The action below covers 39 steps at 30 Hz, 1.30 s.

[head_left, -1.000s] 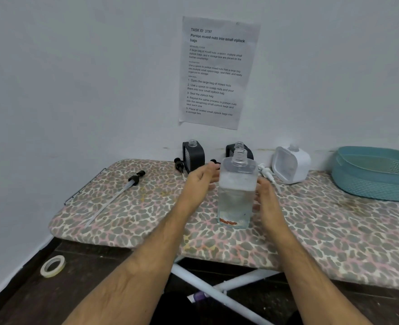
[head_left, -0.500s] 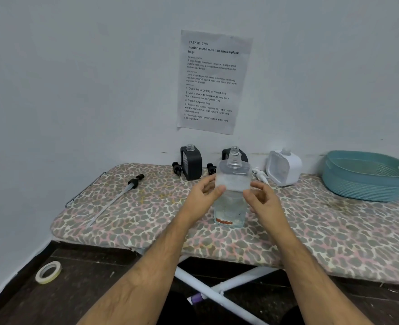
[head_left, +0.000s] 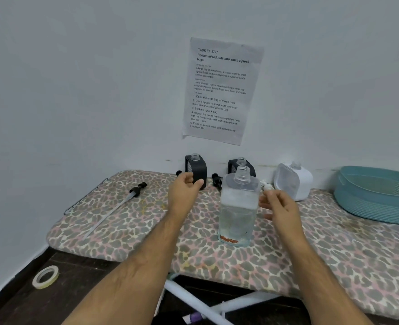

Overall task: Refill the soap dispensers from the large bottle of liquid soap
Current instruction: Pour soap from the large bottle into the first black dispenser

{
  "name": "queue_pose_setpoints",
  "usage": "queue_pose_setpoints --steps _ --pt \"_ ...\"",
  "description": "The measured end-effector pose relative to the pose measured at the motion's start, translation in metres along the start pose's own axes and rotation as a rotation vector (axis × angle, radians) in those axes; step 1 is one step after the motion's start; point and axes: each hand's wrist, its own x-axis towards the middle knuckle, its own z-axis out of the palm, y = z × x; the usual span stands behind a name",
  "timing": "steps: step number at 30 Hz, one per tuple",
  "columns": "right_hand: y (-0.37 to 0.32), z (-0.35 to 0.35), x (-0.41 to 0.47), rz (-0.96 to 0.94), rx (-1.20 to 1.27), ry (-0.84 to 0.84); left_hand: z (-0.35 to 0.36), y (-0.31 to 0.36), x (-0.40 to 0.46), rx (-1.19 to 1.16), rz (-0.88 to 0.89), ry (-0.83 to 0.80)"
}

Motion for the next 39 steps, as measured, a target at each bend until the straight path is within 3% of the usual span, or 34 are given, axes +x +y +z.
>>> queue_pose_setpoints --steps 5,15,24,31,39 --pt "0.026 0.005 0.018 0.025 -0.045 -0.032 0.019 0.012 0.036 0.163 0.099 0.07" --pt "0.057 -0.001 0.03 -0.013 -0.219 -0.026 0.06 0.006 0.077 0.33 -0.051 0.063" --pt "0.072 0.001 0.025 -0.33 -0.984 -0.21 0.055 -0.001 0.069 0.193 -0.051 0.134" --pt "0.063 0.002 0.022 -0.332 -1.014 -0.212 0.03 0.022 0.041 -0.014 0.046 0.181" --pt "0.046 -0.002 0.015 -0.167 -0.933 -0.269 -0.02 0.021 -0.005 -0.144 0.079 0.101"
